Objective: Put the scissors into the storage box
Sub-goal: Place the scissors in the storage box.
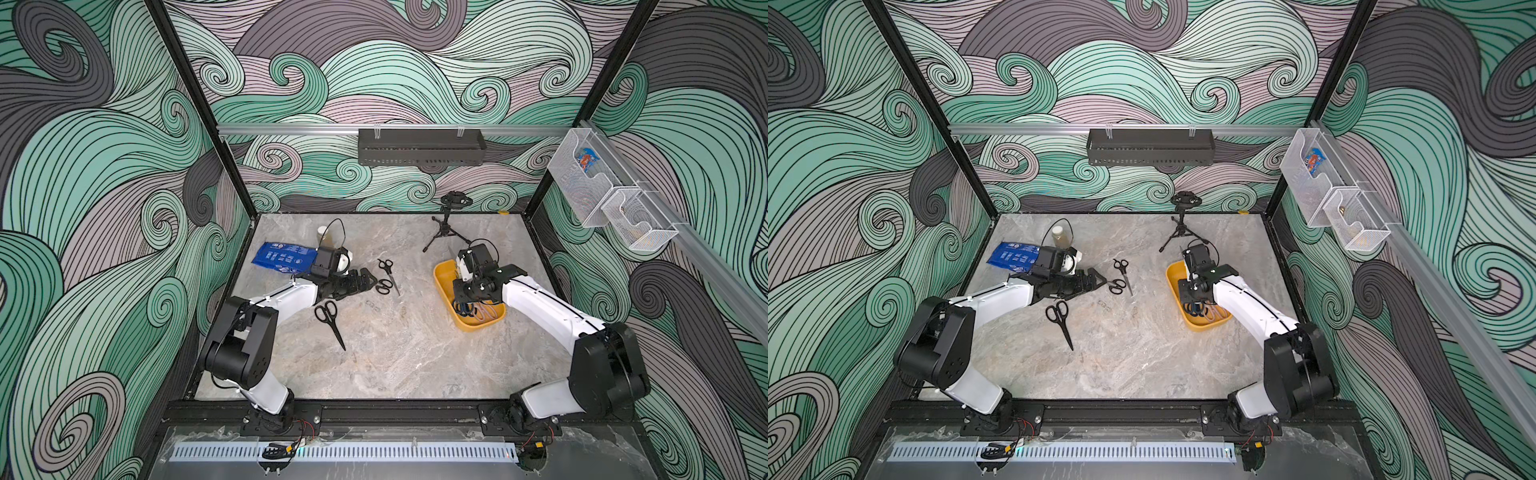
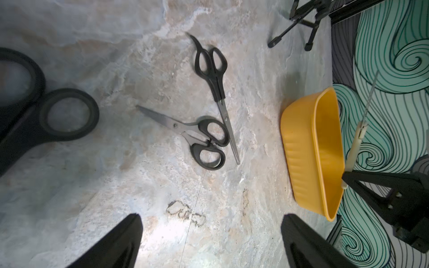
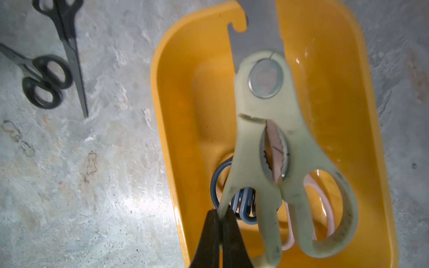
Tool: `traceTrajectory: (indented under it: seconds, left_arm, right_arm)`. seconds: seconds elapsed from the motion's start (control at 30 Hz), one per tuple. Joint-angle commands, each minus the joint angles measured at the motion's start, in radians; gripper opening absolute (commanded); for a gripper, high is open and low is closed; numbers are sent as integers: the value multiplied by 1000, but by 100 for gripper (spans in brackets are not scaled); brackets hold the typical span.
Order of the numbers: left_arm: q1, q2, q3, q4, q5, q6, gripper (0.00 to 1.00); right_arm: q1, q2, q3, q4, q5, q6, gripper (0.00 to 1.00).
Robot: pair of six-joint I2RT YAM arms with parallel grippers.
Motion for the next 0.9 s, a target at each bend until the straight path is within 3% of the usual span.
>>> traceTrajectory:
  seconds: [0.0,0.47,0.7,0.87]
  left_arm:
    - [-1,14,31,-65,-64,31,97]
    - [0,-5,69,-149,-212,102,98]
    - [0,-14,88,-178,-285,136,98]
    - [0,1,138,-200,-365,154,97]
  right_arm:
    - [-3,-33,-40,3,-20,21,0]
    - [-12,68,-78,10,-47,40,0]
    - [-12,32,-62,9,-10,40,29]
    - [-20,-6,-14,6,2,36,37]
